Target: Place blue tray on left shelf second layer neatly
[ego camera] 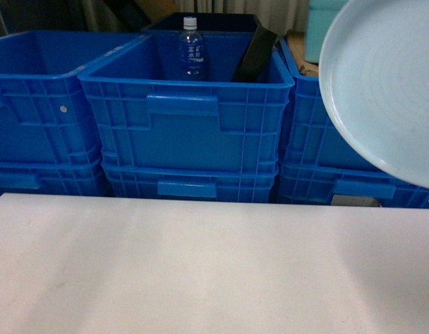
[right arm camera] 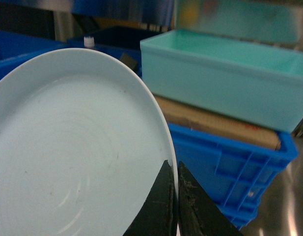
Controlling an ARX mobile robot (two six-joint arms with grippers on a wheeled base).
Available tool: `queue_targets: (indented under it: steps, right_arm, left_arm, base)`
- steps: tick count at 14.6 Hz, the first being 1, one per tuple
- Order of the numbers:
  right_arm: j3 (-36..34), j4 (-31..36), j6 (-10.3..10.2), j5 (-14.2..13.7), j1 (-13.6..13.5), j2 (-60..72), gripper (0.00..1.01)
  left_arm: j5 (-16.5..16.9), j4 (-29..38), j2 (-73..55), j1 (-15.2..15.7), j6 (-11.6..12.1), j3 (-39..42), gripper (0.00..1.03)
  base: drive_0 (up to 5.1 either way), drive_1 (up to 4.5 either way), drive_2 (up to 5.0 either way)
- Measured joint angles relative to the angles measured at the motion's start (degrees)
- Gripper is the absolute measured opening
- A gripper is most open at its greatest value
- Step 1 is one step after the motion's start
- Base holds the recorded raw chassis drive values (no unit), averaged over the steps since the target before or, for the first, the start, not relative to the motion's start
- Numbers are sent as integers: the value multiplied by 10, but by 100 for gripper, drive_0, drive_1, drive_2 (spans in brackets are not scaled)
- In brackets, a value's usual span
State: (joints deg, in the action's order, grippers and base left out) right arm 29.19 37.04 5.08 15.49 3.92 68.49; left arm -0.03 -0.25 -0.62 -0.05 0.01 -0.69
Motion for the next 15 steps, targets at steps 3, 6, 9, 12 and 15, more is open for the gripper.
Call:
queue_targets:
  steps: [3,6,9,12,15]
  right_arm:
    - [-41,35,34,-65,-25,-76,2]
    - [-73,21,36,-61,-2,-144,2]
    - [-98,7,62,-96,-14,-213,2]
    - [-136,-16,66,-137,-55,-242,2]
    - [-142,43,63,-153,-48,-211,2]
  left_arm:
    - [0,0,0,0,0,0,98]
    - [0,0,0,0,0,0,98]
    - [0,0,0,0,0,0,98]
    - [0,0,0,0,0,0,98]
    - [0,0,0,0,0,0,98]
  base:
    - [0,0,0]
    - [0,0,0]
    - [0,0,0]
    - [0,0,0]
    - [0,0,0]
